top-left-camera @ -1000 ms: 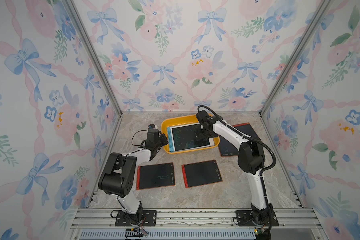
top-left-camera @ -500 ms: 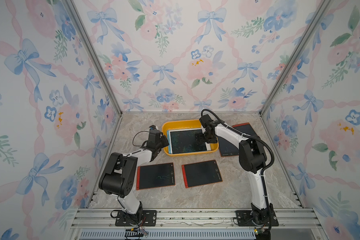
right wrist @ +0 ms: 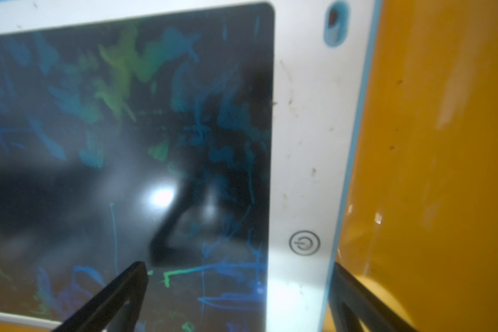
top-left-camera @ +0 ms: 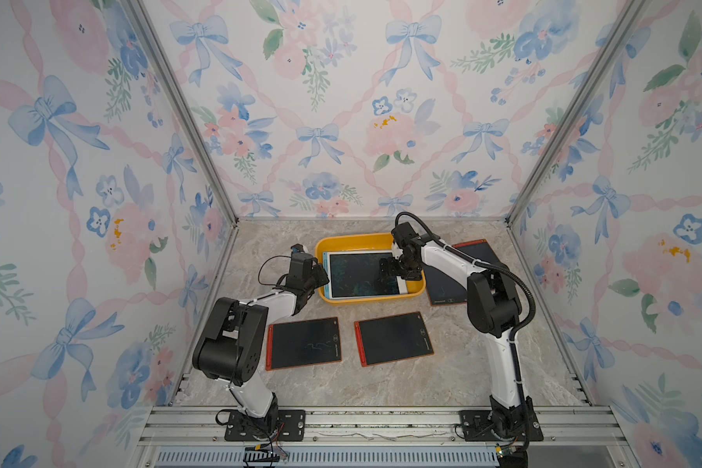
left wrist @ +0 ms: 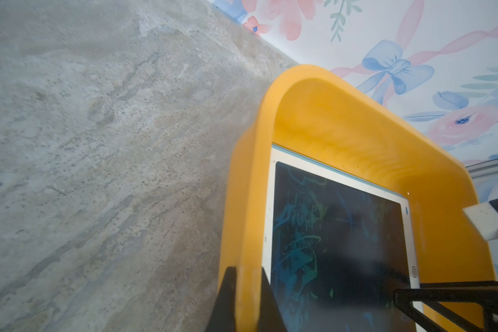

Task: Take out the writing tablet from the storage box
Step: Pick up the writing tablet from the storage box.

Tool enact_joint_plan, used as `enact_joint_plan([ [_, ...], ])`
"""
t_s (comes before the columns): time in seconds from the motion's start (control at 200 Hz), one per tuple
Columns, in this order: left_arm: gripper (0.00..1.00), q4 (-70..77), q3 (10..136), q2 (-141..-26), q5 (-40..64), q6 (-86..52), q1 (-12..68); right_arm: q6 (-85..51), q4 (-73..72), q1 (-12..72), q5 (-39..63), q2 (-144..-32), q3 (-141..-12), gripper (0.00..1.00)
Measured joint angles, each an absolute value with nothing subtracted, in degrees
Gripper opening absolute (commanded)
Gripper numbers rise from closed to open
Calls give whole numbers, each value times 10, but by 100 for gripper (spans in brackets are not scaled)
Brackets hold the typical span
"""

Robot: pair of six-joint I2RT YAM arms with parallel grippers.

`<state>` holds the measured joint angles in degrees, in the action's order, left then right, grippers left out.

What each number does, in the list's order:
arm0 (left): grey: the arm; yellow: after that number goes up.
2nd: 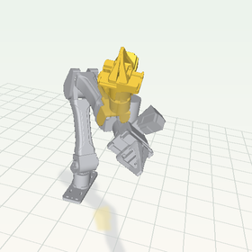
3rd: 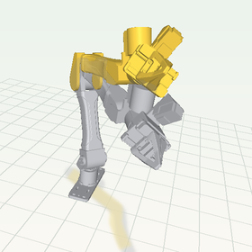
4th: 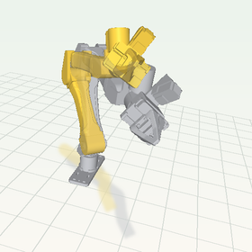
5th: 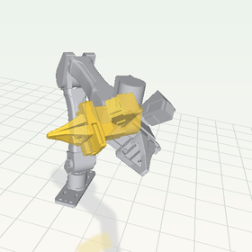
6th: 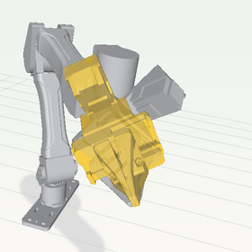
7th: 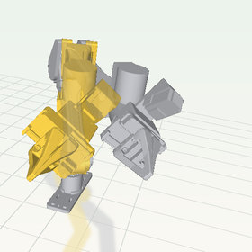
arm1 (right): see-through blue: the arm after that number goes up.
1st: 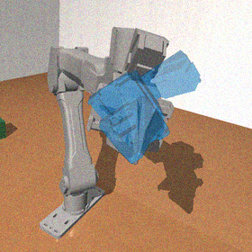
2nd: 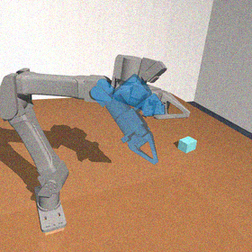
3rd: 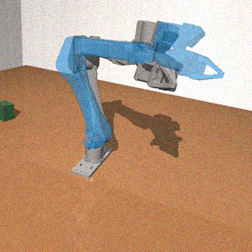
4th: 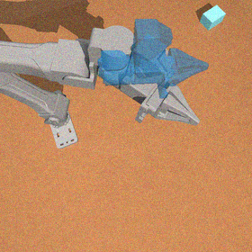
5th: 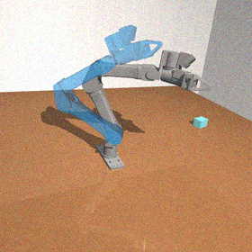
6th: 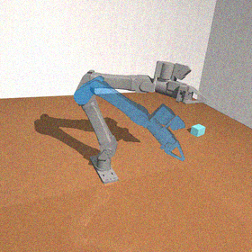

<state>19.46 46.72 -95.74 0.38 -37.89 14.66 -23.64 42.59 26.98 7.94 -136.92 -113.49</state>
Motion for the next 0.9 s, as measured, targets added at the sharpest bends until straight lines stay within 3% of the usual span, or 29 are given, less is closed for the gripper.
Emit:
enact_joint_plan([
  [0.1, 0, 194, 468, -958, 6, -378, 148, -242, 411, 256, 108, -1361, -1116, 99],
  [0.36, 0, 187, 488, -966, 13, -373, 150, -253, 354, 225, 176, -1330, -1054, 87],
  [0.9, 0, 184, 498, -973, 12, -362, 150, -271, 290, 203, 206, -1282, -987, 64],
])
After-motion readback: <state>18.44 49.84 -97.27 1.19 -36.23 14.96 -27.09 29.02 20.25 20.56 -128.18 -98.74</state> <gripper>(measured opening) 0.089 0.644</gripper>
